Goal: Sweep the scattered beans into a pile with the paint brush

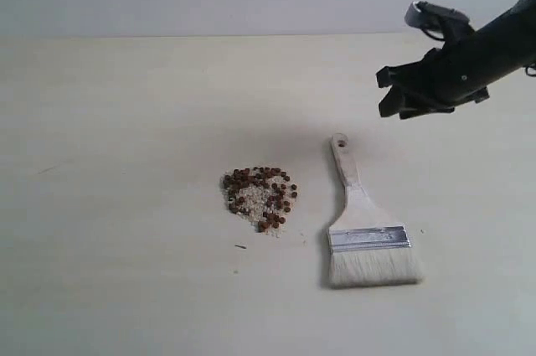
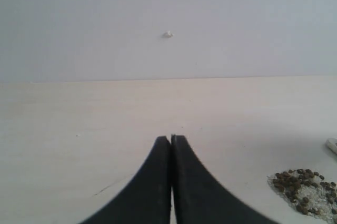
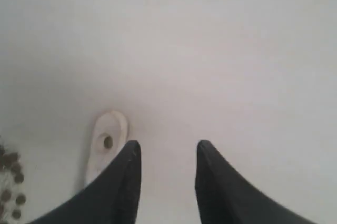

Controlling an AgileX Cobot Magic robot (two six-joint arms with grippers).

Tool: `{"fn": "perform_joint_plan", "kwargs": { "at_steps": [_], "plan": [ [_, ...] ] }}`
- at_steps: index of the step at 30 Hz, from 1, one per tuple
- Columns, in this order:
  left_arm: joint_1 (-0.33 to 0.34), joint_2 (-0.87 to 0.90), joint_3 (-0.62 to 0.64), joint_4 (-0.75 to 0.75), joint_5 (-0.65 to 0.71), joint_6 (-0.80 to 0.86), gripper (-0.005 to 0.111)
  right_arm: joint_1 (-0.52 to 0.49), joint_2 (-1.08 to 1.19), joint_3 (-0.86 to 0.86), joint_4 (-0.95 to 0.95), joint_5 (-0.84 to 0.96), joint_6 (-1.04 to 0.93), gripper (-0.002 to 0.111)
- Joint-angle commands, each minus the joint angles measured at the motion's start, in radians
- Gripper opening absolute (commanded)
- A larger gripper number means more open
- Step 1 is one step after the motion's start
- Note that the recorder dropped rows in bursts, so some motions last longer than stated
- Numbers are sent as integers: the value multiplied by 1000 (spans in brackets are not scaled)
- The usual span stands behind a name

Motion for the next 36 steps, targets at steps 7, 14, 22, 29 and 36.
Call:
{"fn": "perform_joint_plan", "kwargs": {
  "at_steps": [7,14,22,29,36],
  "plan": [
    [-2,-5,2,4,-3,1,0,0,-260,218,-79,-461,166,0],
    [-2,-5,2,4,-3,1,0,0,-500,538,-66,-951,307,0],
    [-2,-5,2,4,-3,1,0,0,-661,817,-744,-1287,897,0],
    [-2,-5,2,4,-3,1,0,0,-756,954,-1043,-1539,1015,0],
    [-2,-5,2,4,-3,1,0,0,-958,1026,-1013,-1568,967,0]
  ]
}}
